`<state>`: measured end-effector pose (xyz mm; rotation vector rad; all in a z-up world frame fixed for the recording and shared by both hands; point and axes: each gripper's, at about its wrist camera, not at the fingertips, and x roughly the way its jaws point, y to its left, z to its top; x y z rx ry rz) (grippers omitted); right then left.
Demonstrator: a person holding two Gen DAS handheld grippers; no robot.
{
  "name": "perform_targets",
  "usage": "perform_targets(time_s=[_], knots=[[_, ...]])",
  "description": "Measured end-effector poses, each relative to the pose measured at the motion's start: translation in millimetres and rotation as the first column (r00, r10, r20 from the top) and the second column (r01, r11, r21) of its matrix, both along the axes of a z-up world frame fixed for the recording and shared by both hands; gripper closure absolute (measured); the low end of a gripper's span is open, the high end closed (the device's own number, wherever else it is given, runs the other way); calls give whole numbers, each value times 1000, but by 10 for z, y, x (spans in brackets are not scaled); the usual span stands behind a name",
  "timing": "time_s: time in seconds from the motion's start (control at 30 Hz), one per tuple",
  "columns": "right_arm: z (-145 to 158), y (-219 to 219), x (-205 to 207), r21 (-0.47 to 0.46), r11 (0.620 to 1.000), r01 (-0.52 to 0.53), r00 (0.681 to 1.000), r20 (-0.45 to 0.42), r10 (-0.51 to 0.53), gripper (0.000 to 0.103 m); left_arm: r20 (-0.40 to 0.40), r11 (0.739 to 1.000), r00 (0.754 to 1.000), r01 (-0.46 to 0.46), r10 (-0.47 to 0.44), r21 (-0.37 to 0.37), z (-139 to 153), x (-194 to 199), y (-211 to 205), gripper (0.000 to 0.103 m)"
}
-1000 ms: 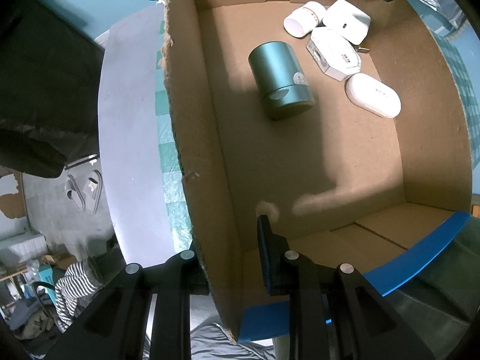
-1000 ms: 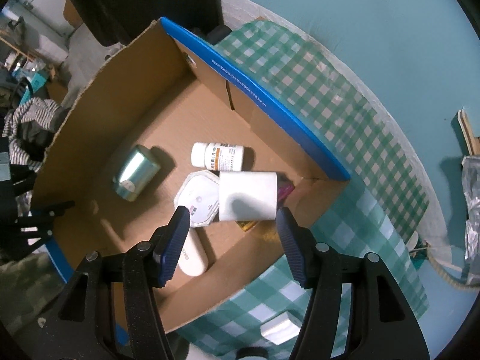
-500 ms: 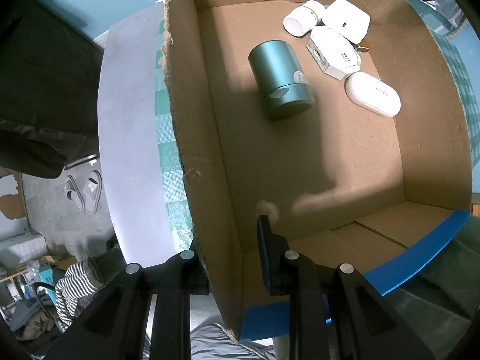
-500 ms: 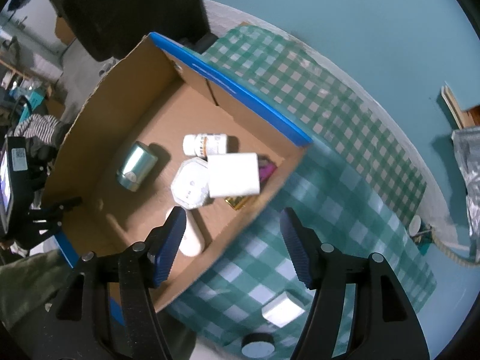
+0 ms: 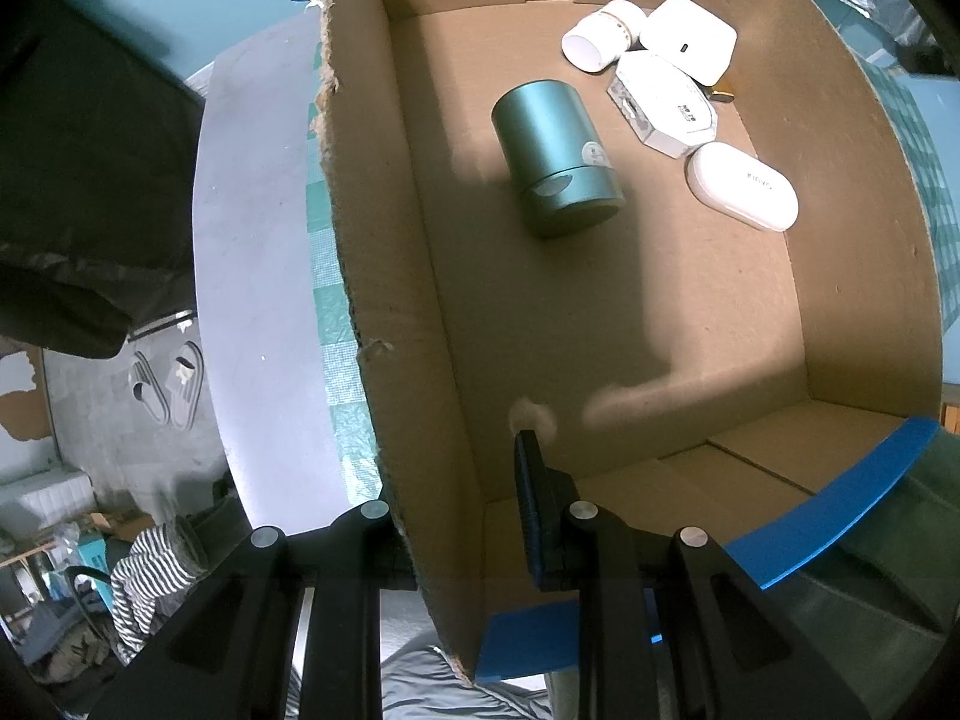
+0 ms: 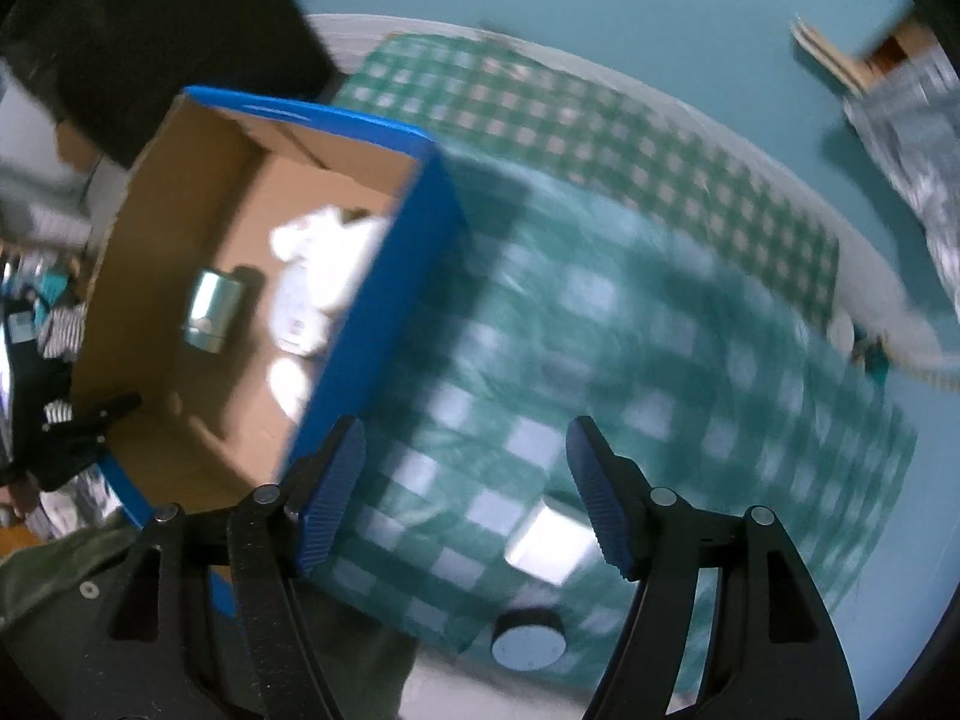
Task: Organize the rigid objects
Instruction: 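Move the right gripper to the second white charger and grasp it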
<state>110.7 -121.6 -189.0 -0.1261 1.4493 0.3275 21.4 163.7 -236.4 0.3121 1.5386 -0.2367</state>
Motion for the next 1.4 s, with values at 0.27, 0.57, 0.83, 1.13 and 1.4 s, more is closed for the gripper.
perform_targets(time_s=[0.27, 0.57, 0.83, 1.13, 1.4], knots=[[-403, -619, -228, -15, 981, 192, 977, -96, -193, 33, -10, 1000, 1000, 3, -3, 1, -20, -12, 22, 81], [-852, -811, -378, -9, 953, 302, 939, -169, -299, 33, -14, 1000, 1000, 4, -4, 2, -39, 11, 16, 81], [-1126, -840, -418, -55, 942, 332, 927, -167, -337, 33, -12, 1000, 1000, 1, -1, 3, -45, 2, 11, 81], [-1270, -899, -509, -49, 920, 390, 907, -156, -392, 50, -14, 1000, 1000, -3, 3, 1, -34, 27, 33, 81], [-1268, -803, -559, -68, 935, 348, 925, -138, -354, 54, -14, 1000, 1000, 3, -3, 2, -29, 19, 21, 81]])
